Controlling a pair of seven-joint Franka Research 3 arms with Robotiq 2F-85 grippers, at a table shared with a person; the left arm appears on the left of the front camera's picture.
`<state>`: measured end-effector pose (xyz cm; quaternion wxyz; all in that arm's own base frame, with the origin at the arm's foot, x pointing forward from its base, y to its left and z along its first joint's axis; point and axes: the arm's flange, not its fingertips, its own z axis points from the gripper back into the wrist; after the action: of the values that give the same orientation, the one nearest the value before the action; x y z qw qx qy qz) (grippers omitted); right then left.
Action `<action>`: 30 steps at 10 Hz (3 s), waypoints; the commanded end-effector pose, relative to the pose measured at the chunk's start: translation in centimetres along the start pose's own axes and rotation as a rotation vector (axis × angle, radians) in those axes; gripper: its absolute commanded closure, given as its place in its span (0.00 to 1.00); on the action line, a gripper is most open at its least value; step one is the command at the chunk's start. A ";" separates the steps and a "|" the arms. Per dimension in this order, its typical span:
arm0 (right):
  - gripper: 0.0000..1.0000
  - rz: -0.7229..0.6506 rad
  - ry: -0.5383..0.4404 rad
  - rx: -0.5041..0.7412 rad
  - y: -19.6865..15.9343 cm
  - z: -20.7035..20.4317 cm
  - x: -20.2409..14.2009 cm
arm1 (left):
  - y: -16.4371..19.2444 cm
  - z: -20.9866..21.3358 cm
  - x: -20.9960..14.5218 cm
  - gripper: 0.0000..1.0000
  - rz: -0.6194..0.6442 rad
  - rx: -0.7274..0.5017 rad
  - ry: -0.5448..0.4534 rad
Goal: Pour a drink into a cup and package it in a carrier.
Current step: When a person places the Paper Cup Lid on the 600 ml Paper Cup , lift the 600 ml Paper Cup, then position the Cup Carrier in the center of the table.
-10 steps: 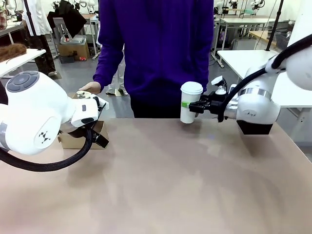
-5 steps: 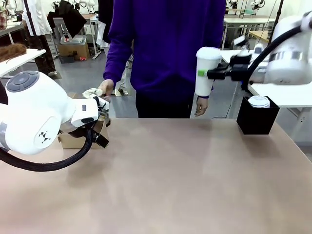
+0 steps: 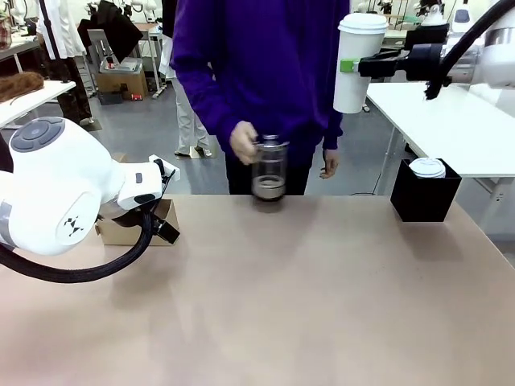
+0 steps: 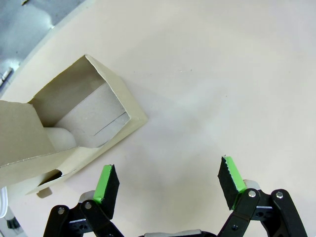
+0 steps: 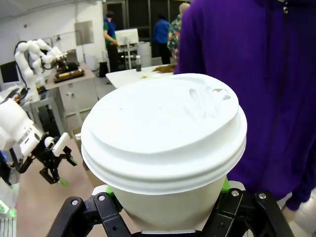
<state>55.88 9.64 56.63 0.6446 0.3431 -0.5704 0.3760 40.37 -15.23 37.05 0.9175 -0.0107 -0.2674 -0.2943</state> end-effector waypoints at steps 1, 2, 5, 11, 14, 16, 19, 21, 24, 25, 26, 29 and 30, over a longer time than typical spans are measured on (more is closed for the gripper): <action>0.20 -0.018 -0.031 0.036 0.2 -0.9 -1.1 | 0.0 0.0 0.0 0.00 0.002 -0.002 -0.001; 0.20 0.000 0.000 0.000 0.0 0.0 0.0 | 0.0 0.0 0.0 0.00 0.002 -0.002 -0.001; 0.20 0.000 0.000 0.000 0.0 0.0 0.0 | 0.0 0.0 0.0 0.00 0.002 -0.002 -0.001; 0.20 0.000 0.000 0.000 0.0 0.0 0.0 | 0.0 0.0 0.0 0.00 0.002 -0.002 -0.001; 0.20 0.000 0.000 0.000 0.0 0.0 0.0 | 1.0 2.3 0.6 0.00 0.019 -0.001 -0.002; 0.20 0.000 0.000 0.000 0.0 0.0 0.0 | 1.4 6.8 2.5 0.00 0.088 -0.031 0.007; 0.20 0.000 0.000 0.000 0.0 0.0 0.0 | 2.0 14.6 6.2 0.00 0.182 -0.017 0.034; 0.20 0.000 0.000 0.000 0.0 0.0 0.0 | 2.6 18.1 9.2 0.00 0.237 -0.001 0.041; 0.20 0.000 0.000 0.000 0.0 0.0 0.0 | 3.3 18.2 13.1 0.00 0.351 0.022 0.111; 0.20 0.000 0.000 0.000 0.0 0.0 0.0 | 4.3 17.4 13.6 0.00 0.391 0.037 0.132; 0.20 0.000 0.000 0.000 0.0 0.0 0.0 | 5.5 16.5 13.9 0.00 0.431 0.058 0.154; 0.20 0.000 0.000 0.000 0.0 0.0 0.0 | 9.2 13.5 13.6 0.00 0.554 0.104 0.230; 0.20 0.000 0.000 0.000 0.0 0.0 0.0 | 7.3 13.6 13.0 0.00 0.465 -0.019 0.237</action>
<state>56.08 9.64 56.11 0.6466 0.3450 -0.5680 0.3744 47.94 -12.27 55.30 0.9853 -0.0190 -0.1635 -0.0458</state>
